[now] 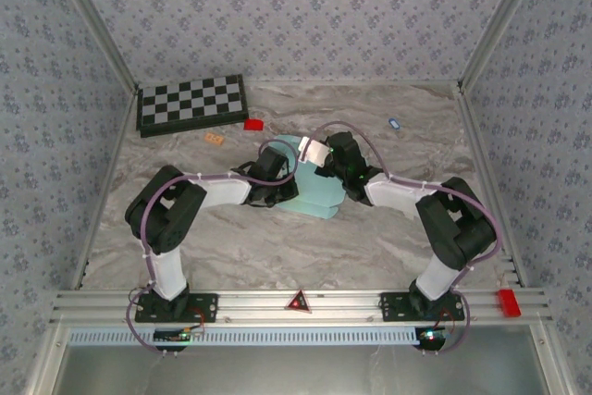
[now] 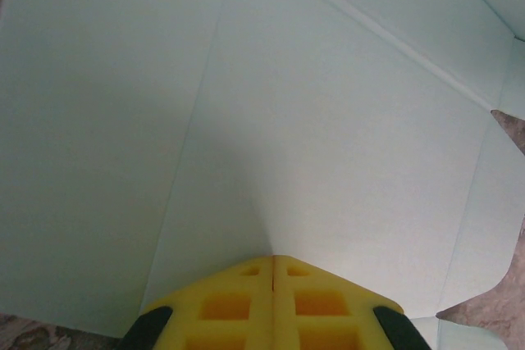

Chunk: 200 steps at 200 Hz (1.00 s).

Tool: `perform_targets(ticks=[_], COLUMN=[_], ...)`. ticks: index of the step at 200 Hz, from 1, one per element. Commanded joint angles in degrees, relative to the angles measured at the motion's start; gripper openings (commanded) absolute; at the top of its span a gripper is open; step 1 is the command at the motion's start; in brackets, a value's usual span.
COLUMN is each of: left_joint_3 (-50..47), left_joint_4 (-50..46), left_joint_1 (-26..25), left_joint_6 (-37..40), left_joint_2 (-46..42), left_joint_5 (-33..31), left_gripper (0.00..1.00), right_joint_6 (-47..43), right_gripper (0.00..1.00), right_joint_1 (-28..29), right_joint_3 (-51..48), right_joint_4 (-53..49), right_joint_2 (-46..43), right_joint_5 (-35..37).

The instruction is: Fold the paper box

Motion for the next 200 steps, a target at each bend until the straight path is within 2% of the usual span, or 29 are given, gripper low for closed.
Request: perform_targets(ticks=[1, 72, 94, 119, 171, 200], left_joint_3=[0.3, 0.4, 1.1, 0.3, 0.7, 2.0], left_joint_4=[-1.8, -2.7, -4.4, -6.0, -15.4, -20.8], left_joint_1=[-0.9, -0.9, -0.9, -0.9, -0.7, 1.3], left_joint_6=[0.0, 0.8, 1.5, 2.0, 6.2, 9.4], left_joint_2=[3.3, 0.5, -1.8, -6.4, -16.0, -19.7], left_joint_5=[0.3, 0.5, 0.1, -2.7, -12.1, -16.4], left_gripper=[0.0, 0.0, 0.12, 0.3, 0.4, 0.45], right_joint_6=[2.9, 0.6, -0.1, -0.7, -0.8, -0.8], right_gripper=[0.0, 0.0, 0.0, 0.0, 0.0, 0.0], right_joint_1=[1.3, -0.7, -1.5, -1.8, -1.9, -1.9], right_joint_3=[-1.8, 0.2, 1.2, 2.0, 2.6, 3.0], right_joint_4=[-3.0, -2.9, -3.9, -4.8, -7.1, -8.2], right_joint_2=[0.3, 0.3, 0.0, -0.1, -0.2, -0.4], right_joint_5=[-4.8, -3.5, -4.2, -4.6, -6.1, -6.7])
